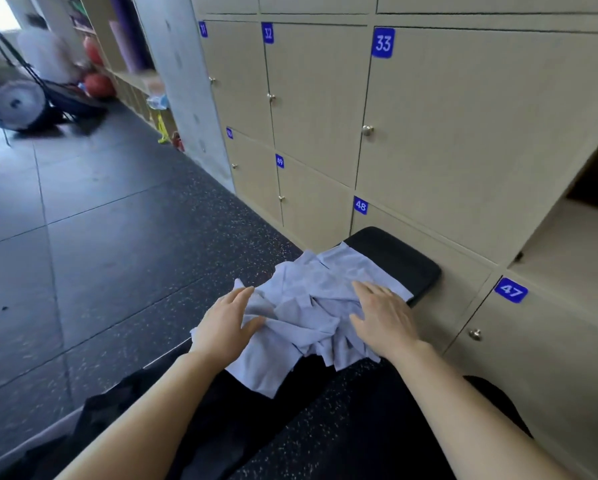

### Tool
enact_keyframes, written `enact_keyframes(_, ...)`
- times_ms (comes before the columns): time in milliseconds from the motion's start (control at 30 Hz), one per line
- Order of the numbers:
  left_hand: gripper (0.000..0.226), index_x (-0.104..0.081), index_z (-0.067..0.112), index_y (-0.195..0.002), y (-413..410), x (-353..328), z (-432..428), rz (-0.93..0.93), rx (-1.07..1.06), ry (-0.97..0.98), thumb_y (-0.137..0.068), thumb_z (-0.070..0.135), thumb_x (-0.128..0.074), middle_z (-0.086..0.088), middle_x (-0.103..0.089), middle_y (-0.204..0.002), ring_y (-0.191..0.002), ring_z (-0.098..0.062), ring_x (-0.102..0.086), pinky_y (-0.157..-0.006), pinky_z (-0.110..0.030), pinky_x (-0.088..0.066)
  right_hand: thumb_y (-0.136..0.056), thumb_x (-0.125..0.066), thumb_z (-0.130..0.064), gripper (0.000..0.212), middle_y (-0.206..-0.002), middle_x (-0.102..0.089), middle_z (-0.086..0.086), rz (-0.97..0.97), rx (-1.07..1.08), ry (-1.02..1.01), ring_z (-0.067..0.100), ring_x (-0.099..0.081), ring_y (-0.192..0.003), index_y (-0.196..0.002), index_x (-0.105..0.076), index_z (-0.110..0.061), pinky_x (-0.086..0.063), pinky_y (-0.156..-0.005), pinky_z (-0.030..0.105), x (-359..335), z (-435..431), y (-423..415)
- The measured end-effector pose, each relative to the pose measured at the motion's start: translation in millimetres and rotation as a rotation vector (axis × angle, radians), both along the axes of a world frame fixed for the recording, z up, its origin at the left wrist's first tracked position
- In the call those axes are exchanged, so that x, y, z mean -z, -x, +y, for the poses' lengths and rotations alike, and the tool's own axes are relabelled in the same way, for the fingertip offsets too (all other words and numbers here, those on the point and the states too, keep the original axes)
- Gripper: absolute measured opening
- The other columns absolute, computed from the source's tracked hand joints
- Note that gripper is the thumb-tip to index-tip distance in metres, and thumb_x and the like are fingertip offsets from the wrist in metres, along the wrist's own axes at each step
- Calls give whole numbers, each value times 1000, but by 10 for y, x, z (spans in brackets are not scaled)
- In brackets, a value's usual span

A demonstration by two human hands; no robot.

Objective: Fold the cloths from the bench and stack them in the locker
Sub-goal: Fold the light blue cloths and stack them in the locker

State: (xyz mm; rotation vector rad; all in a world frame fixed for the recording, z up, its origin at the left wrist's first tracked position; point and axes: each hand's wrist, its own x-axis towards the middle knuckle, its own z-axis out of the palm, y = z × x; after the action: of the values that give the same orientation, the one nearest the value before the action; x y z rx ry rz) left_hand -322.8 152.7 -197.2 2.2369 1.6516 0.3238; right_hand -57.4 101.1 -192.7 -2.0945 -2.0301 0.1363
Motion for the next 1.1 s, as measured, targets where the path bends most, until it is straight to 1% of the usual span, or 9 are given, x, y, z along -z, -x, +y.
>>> enact_keyframes(167, 59, -39, 18, -148, -101, 156, 270, -6, -22, 3, -95, 36, -59, 2, -39, -153, -140, -20, -35, -109, -29, -29, -94, -49, -22, 28, -121, -57, -1, 3, -47, -26, 21, -51, -115, -121, -51, -16, -36, -93, 28, 127, 307, 22)
enact_keyframes(533, 58, -45, 15, -144, -464, 528, 779, -27, 41, 18, -94, 40, -60, 0, -45, -149, -137, -21, -40, -110, -30, -31, -90, -56, -29, 42, -136, -50, 1, -74, -141, 52, 21, -43, -128, -129, -51, -16, -30, -106, 29, 544, 835, 55)
enact_keyframes(600, 54, -47, 16, -142, -505, 575, 803, -31, 56, -3, -94, 37, -60, 2, -46, -147, -135, -21, -41, -108, -29, -32, -82, -64, -24, 34, -119, -60, 2, -54, -132, 52, 24, -55, -116, -114, -60, -14, -40, -98, 32, 595, 885, 89)
enact_keyframes(633, 51, -50, 16, -140, -519, 594, 805, -36, 65, -15, -94, 35, -61, 2, -49, -144, -133, -21, -43, -106, -29, -33, -73, -71, -21, 26, -101, -65, 1, -32, -126, 13, 25, -62, -101, -97, -65, -15, -47, -87, 32, 622, 912, 104)
enact_keyframes(700, 45, -58, 14, -132, -532, 625, 784, -58, 81, -58, -92, 35, -60, 0, -57, -134, -124, -25, -52, -101, -32, -39, -54, -80, -17, 22, -70, -60, -3, -40, -123, -79, 21, -64, -69, -65, -61, -18, -51, -63, 26, 670, 946, 107)
enact_keyframes(733, 44, -63, 13, -125, -536, 644, 772, -72, 76, -90, -89, 37, -57, -1, -62, -127, -117, -27, -57, -97, -34, -43, -52, -82, -17, 24, -63, -57, -3, -46, -122, -124, 20, -62, -61, -56, -58, -18, -48, -57, 24, 681, 961, 102)
enact_keyframes(867, 38, -71, 19, -98, -569, 708, 688, -140, 32, -255, -83, 43, -46, 2, -67, -97, -88, -24, -63, -80, -29, -47, -73, -61, -25, 25, -58, -53, -5, -60, -127, -195, 19, -56, -54, -49, -55, -20, -43, -52, 24, 657, 937, 107)
enact_keyframes(967, 26, -69, 26, -83, -607, 710, 563, -192, 15, -273, -82, 42, -48, 8, -61, -84, -80, -21, -58, -76, -30, -42, -74, -56, -23, 23, -57, -55, -5, -58, -105, -226, 20, -56, -54, -51, -57, -21, -44, -52, 26, 608, 885, 169)
enact_keyframes(1100, 22, -68, 27, -77, -534, 700, 384, -239, -23, -253, -82, 39, -51, 12, -55, -77, -74, -18, -57, -69, -34, -48, -75, -50, -28, 26, -56, -53, -4, -46, -113, -290, 19, -55, -54, -51, -56, -22, -44, -51, 26, 518, 728, 361)
